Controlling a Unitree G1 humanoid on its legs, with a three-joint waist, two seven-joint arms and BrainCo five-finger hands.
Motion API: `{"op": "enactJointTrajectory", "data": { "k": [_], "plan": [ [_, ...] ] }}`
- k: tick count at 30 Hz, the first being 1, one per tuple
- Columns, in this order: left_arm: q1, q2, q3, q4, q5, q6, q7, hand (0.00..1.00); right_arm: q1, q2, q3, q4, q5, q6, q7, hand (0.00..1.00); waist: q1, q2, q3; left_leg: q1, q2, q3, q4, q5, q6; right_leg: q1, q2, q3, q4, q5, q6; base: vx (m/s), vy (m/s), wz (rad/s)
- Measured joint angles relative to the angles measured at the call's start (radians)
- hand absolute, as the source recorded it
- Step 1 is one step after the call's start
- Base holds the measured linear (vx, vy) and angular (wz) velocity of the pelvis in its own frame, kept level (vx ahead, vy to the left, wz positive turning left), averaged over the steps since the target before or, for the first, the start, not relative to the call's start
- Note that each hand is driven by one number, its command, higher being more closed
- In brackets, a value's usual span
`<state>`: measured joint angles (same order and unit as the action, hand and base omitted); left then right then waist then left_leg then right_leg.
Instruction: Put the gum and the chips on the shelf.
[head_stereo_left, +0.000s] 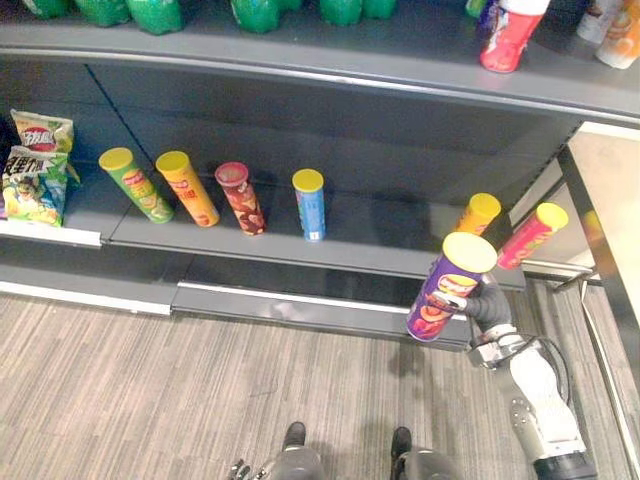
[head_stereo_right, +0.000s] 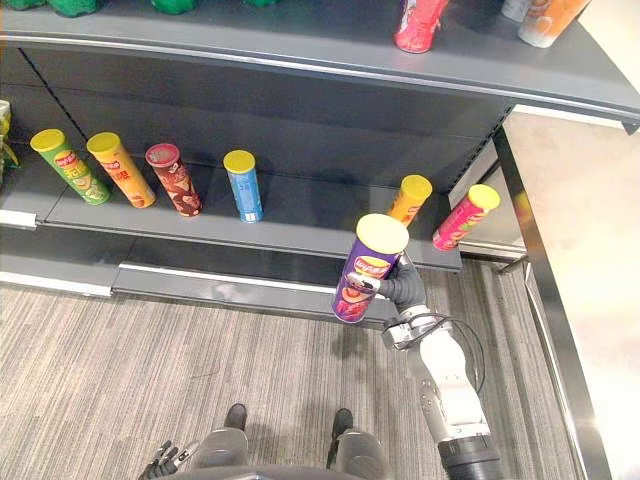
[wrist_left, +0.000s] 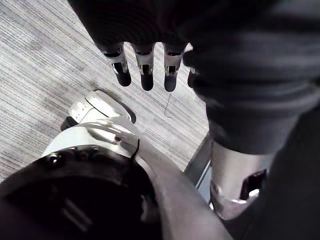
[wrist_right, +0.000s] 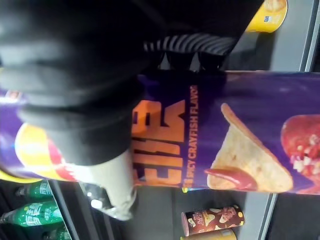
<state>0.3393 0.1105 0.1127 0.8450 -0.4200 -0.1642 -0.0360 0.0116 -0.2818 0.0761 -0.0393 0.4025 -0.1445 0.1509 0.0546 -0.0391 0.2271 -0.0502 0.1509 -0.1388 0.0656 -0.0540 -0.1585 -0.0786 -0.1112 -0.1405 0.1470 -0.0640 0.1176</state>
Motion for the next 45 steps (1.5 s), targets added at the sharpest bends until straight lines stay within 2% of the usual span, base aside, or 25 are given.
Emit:
{"op": "enactJointTrajectory", "data": {
  "k": [4,5,7,9,13,20,26,30,36,41,43,45],
  "plan": [
    [0.000,0.001,-0.006,-0.016,0.002,-0.002,0.013,0.00,0.013,0.017,0.000,0.001,-0.001,0.000,-0.013,1.00,0.003,0.009,0.001,-0.002,-0.002,0.010,-0.041,0.038,0.004,0.016,-0.011,-0.029,-0.024,0.009,0.003,-0.07,-0.003,0.20],
    [0.000,0.000,-0.008,-0.016,0.002,-0.002,0.013,0.00,0.013,0.018,0.000,0.001,-0.001,-0.001,-0.015,1.00,0.002,0.013,0.000,-0.003,-0.001,0.028,-0.049,0.043,0.006,0.016,-0.013,-0.033,-0.024,0.010,0.004,-0.13,0.023,0.31],
    [-0.019,0.000,-0.021,-0.015,0.003,-0.003,0.014,0.00,0.013,0.018,-0.017,0.001,-0.010,-0.006,-0.032,1.00,-0.018,0.032,0.003,-0.022,0.020,0.130,-0.067,0.065,0.023,0.020,-0.030,-0.081,-0.024,0.009,0.006,-0.09,0.026,0.59],
    [-0.039,0.000,-0.039,-0.016,0.003,-0.010,0.018,0.00,0.011,0.018,-0.038,0.002,-0.010,-0.012,-0.047,1.00,-0.020,0.046,0.009,-0.024,0.015,0.154,-0.090,0.096,0.025,0.019,-0.044,-0.095,-0.025,0.012,0.012,-0.02,0.037,0.39],
    [-0.068,0.005,-0.043,-0.018,0.001,-0.025,0.033,0.00,-0.044,0.020,-0.040,0.021,-0.041,-0.016,-0.086,1.00,-0.015,0.046,0.017,-0.029,-0.011,0.154,-0.120,0.137,0.039,0.006,-0.070,-0.096,-0.029,0.022,0.024,0.01,0.050,0.12],
    [-0.077,0.002,-0.070,-0.026,0.005,-0.028,0.036,0.00,-0.143,0.027,-0.040,0.052,-0.054,-0.036,-0.122,1.00,-0.006,0.049,0.019,-0.010,-0.019,0.170,-0.133,0.141,0.038,0.012,-0.077,-0.082,-0.034,0.026,0.030,0.03,0.008,-0.04],
    [-0.077,0.003,-0.071,-0.026,0.011,-0.022,0.035,0.00,-0.142,0.046,-0.035,0.070,-0.090,-0.036,-0.127,1.00,-0.011,0.050,0.020,0.004,-0.018,0.180,-0.136,0.140,0.037,0.022,-0.075,-0.078,-0.039,0.026,0.030,0.01,-0.001,-0.04],
    [-0.078,0.003,-0.077,-0.026,0.012,-0.021,0.033,0.00,-0.144,0.052,-0.027,0.098,-0.123,-0.036,-0.161,1.00,-0.007,0.053,0.023,0.006,-0.017,0.178,-0.134,0.139,0.037,0.026,-0.075,-0.079,-0.040,0.027,0.032,0.00,0.000,0.00],
    [-0.080,0.005,-0.076,-0.041,0.010,-0.021,0.036,0.00,-0.232,0.046,-0.033,0.103,-0.165,-0.036,-0.244,1.00,-0.006,0.057,0.077,-0.019,-0.015,0.172,-0.132,0.145,0.036,-0.002,-0.072,-0.077,-0.029,0.028,0.032,-0.02,-0.001,0.00],
    [-0.083,0.006,-0.078,-0.085,0.002,-0.022,0.036,0.00,-0.372,0.027,-0.062,0.201,-0.182,-0.043,-0.322,1.00,0.008,0.062,0.133,-0.060,-0.018,0.152,-0.109,0.149,0.036,-0.035,-0.079,-0.088,0.003,0.025,0.028,-0.01,0.001,0.10],
    [-0.091,0.005,-0.083,-0.101,0.001,-0.022,0.036,0.00,-0.449,0.005,-0.082,0.244,-0.204,-0.049,-0.351,1.00,0.016,0.072,0.170,-0.078,-0.022,0.143,-0.089,0.149,0.036,-0.045,-0.084,-0.094,0.017,0.024,0.027,-0.03,0.004,0.12],
    [-0.113,0.005,-0.107,-0.105,-0.003,-0.027,0.035,0.00,-0.540,-0.041,-0.109,0.318,-0.206,-0.071,-0.389,1.00,0.035,0.094,0.188,-0.127,-0.029,0.123,-0.056,0.146,0.036,-0.088,-0.094,-0.104,0.058,0.012,0.022,-0.07,0.004,0.18]
  ]
}}
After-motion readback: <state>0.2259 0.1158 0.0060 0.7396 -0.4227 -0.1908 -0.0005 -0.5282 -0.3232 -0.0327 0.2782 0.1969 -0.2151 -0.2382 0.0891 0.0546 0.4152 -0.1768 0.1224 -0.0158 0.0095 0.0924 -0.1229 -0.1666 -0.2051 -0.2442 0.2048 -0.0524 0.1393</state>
